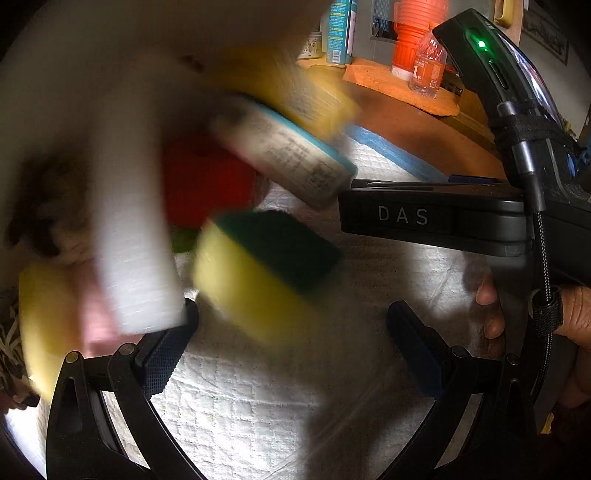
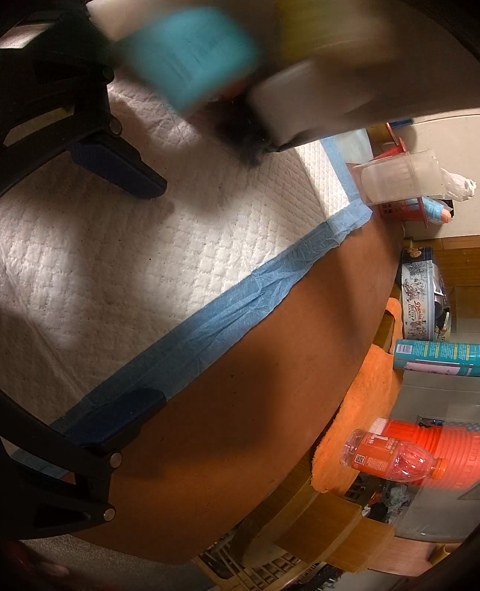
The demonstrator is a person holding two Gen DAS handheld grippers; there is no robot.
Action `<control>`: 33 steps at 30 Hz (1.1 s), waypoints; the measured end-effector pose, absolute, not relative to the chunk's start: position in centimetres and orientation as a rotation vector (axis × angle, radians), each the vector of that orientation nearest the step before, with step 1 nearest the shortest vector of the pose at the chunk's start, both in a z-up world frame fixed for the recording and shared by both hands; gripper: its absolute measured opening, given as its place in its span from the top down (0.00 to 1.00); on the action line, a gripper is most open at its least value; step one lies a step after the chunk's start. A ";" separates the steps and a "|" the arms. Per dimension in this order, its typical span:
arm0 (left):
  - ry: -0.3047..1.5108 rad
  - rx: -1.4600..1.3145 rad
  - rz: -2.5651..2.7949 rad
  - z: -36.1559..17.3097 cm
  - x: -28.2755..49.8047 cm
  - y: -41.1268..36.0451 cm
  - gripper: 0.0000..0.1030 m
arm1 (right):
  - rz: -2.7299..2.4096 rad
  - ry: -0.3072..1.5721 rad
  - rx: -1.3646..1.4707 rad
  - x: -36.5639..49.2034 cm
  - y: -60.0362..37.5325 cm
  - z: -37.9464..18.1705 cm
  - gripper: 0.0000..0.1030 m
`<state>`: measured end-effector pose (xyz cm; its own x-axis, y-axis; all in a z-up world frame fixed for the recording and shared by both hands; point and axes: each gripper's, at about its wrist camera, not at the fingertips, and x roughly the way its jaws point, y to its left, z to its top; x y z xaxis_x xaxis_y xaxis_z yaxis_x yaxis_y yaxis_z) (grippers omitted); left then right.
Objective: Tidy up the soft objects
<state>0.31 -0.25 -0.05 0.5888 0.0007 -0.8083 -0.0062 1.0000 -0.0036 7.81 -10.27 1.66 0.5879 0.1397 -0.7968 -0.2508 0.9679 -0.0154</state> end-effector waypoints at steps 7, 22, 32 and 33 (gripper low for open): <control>0.941 -0.006 0.004 0.0 0.3 -0.2 0.00 | 0.228 0.915 -0.130 8.0 -10.5 1.1 0.00; 0.941 -0.006 0.004 0.0 0.3 -0.2 0.00 | 0.228 0.915 -0.131 8.0 -10.5 1.1 0.00; 0.941 -0.006 0.004 0.0 0.3 -0.2 0.00 | 0.228 0.914 -0.131 8.0 -10.5 1.1 0.00; 0.941 -0.006 0.004 0.0 0.3 -0.2 0.00 | 0.229 0.914 -0.131 8.0 -10.6 1.1 0.00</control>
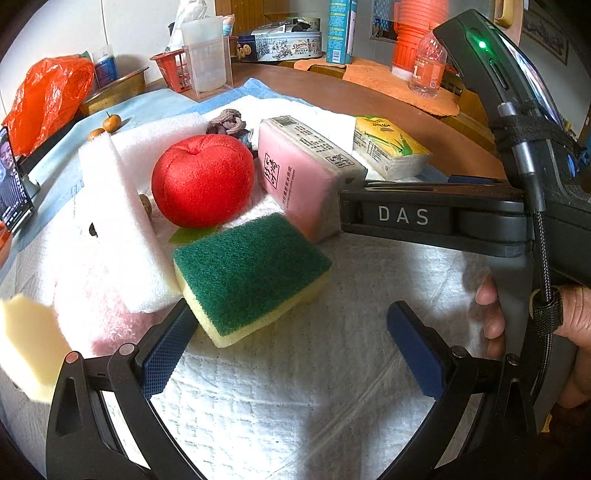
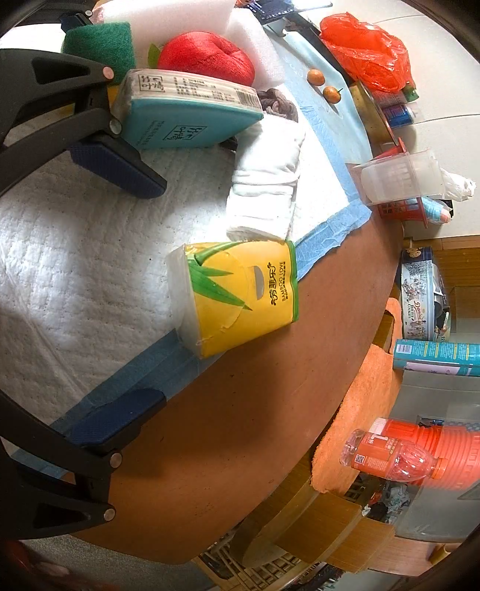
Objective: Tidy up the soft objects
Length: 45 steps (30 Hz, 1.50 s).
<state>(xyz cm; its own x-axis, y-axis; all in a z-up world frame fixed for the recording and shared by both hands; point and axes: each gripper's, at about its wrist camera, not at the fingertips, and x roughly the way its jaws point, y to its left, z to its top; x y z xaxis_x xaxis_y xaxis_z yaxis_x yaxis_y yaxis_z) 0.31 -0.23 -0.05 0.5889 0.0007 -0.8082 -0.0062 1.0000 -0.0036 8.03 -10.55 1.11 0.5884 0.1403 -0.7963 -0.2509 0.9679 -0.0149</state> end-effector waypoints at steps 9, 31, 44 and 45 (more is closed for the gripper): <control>0.941 -0.006 0.004 -0.1 0.3 -0.2 0.00 | 0.229 0.914 -0.130 8.1 -10.6 1.1 0.00; 0.941 -0.006 0.004 0.0 0.3 -0.2 0.00 | 0.257 0.943 -0.110 7.6 -11.7 1.3 0.00; 0.947 -0.011 -0.005 0.0 -0.1 -0.5 0.00 | 0.405 0.828 -0.002 4.5 -16.8 5.4 0.00; 0.954 -0.009 -0.019 0.0 -0.4 -0.7 0.00 | 0.411 0.810 0.022 4.5 -17.2 5.9 0.00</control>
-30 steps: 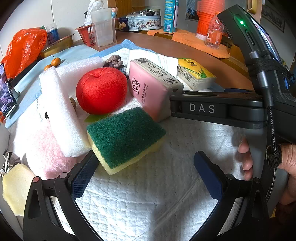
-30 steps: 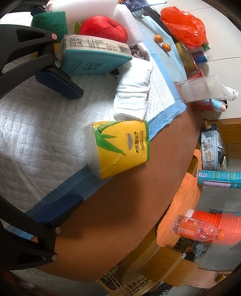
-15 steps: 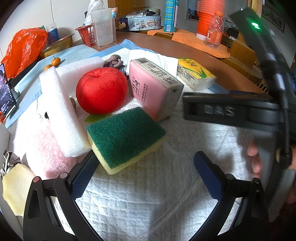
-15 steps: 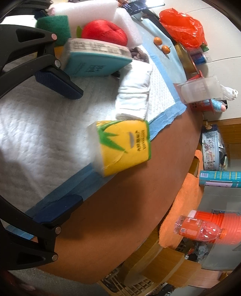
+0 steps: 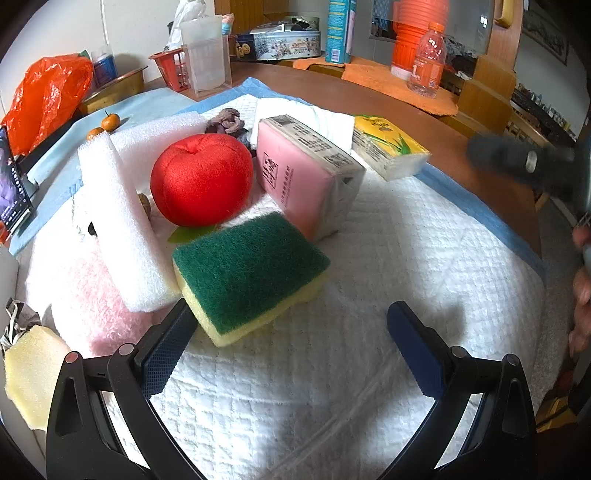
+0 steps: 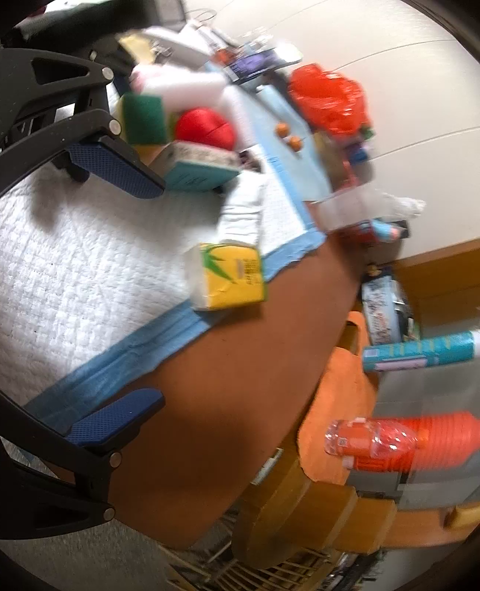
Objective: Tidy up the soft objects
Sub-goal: 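Move the left gripper to the yellow hexagonal sponge and grasp it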
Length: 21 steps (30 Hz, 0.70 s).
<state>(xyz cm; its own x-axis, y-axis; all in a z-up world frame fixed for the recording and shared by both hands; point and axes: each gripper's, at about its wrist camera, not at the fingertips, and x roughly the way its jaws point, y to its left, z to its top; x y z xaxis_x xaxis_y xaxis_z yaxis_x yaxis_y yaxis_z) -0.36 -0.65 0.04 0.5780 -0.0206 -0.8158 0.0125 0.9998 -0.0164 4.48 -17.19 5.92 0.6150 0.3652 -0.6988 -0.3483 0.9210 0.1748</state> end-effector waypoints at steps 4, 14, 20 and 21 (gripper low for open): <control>0.933 -0.080 -0.133 1.9 -1.7 0.0 0.00 | 0.456 0.751 0.084 4.6 -18.1 7.4 0.00; 0.674 -0.251 0.111 10.1 -9.4 8.1 0.00 | 0.585 0.552 0.201 3.8 -17.8 11.7 0.00; 0.608 -0.169 0.539 12.6 -13.8 12.7 0.00 | 0.651 0.433 0.176 3.1 -16.5 15.2 0.00; 0.610 -0.161 0.594 12.5 -14.4 13.4 0.00 | 0.659 0.421 0.183 3.1 -16.3 15.5 0.00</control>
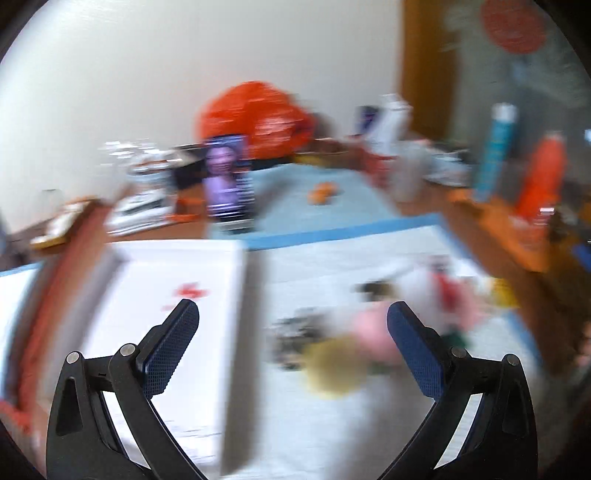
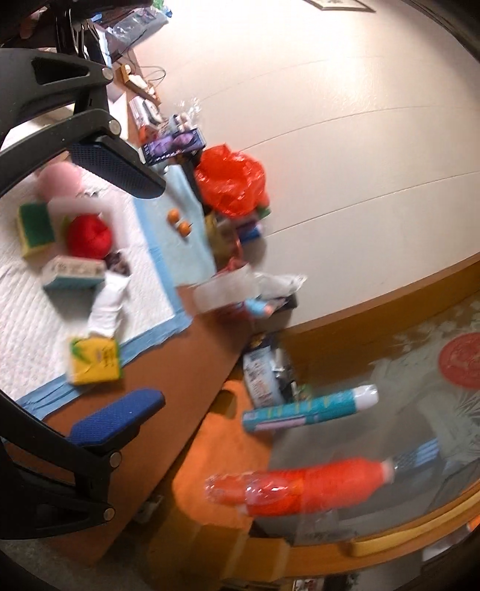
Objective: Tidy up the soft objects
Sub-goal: 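Move the left gripper to the yellow hexagonal sponge and grasp it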
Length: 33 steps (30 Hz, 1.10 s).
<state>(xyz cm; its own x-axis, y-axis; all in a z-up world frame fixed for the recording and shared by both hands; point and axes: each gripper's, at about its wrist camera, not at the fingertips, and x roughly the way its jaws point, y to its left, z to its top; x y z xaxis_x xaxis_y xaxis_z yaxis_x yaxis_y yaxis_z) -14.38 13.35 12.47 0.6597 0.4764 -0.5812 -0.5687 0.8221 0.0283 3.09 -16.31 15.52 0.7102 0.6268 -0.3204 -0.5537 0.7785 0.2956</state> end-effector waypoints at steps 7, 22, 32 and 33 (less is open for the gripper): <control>0.683 -0.146 0.696 11.3 -15.3 14.0 0.00 | 0.687 0.462 0.174 3.0 -15.1 14.6 0.00; 0.840 -0.218 0.519 7.2 -12.3 13.2 0.00 | 0.623 0.497 0.159 3.2 -16.6 13.7 0.00; 0.904 -0.174 0.467 4.7 -9.3 12.0 0.03 | 0.593 0.557 0.170 3.9 -17.5 12.6 0.00; 0.914 -0.164 0.466 4.3 -9.0 11.8 0.03 | 0.590 0.559 0.170 3.9 -17.6 12.6 0.00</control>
